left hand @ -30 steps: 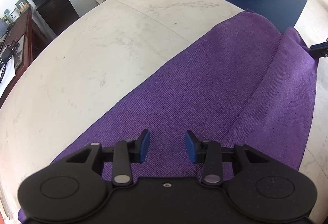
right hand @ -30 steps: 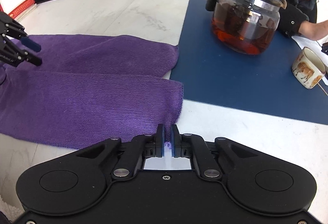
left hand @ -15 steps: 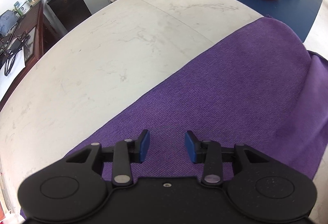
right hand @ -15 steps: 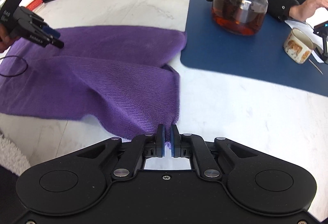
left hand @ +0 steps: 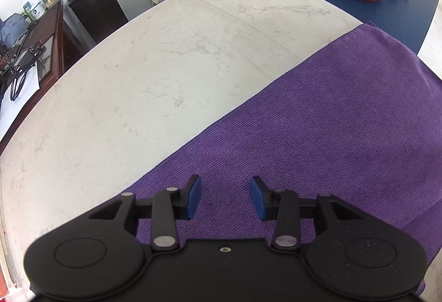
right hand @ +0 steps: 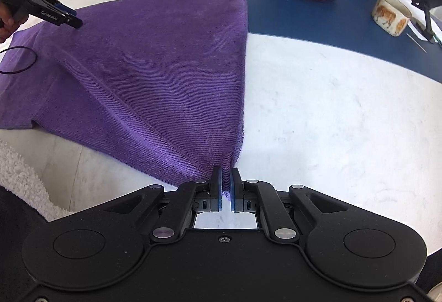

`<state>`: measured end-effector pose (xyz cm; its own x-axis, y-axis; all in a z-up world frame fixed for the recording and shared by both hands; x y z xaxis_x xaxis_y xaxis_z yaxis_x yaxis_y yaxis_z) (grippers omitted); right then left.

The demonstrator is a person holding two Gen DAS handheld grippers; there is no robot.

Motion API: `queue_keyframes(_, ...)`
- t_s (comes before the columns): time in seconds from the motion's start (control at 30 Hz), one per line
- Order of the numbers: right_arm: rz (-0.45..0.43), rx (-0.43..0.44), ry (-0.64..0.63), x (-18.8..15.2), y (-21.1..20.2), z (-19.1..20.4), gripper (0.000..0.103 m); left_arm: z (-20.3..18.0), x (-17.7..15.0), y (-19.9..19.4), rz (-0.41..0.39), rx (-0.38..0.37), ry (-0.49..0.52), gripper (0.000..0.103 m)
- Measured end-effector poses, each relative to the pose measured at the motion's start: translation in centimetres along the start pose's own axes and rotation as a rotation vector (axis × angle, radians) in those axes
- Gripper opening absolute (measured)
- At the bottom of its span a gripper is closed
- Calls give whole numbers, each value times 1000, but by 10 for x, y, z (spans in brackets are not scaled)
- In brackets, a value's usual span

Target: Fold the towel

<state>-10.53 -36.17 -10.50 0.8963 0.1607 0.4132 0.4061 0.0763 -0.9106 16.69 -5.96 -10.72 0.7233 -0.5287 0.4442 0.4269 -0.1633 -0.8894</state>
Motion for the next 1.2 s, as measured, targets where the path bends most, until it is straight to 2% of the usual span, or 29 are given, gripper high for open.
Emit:
queue_keyframes(0.07,10,-1,9,-1,3,0,7,0,-1,0,-4,6,-6,38)
queue_keyframes(0.17,13,-17,26,-1,0,-4,19,2,-3,-4,-12,19,-11,38)
queue_keyframes(0.27,-17,-47,39,6,-8,-13,19,5,-6,-14,-31,20,-28,38)
queue_keyframes(0.43,-187,-63,62,50,-25,-35,19,8,-17,-40,-61,16,-53,38)
queue_keyframes(0.53,-279,-34,46,86,-20,-41,19,2,-29,-56,-56,-29,-54,38)
queue_keyframes(0.63,-312,-6,-34,128,9,-37,19,-17,-46,-64,-25,-101,-20,38)
queue_keyframes(0.8,-297,24,-141,170,51,-25,19,-44,-68,-60,43,-181,4,38)
queue_keyframes(0.93,-262,44,-168,177,66,-15,19,-55,-74,-57,74,-236,20,38)
queue_keyframes(1.2,-234,38,-166,183,84,-21,17,-46,-65,-45,98,-225,14,38)
Point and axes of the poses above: each gripper's, at about its wrist camera, not at the fingertips, and y roughly the way its jaws point, z to its left, x to its top, the point moved 4 cm from there along y, roughly the way its jaws point, and after that the axes turned 8 degrees about -y, right-handed, at the moved point
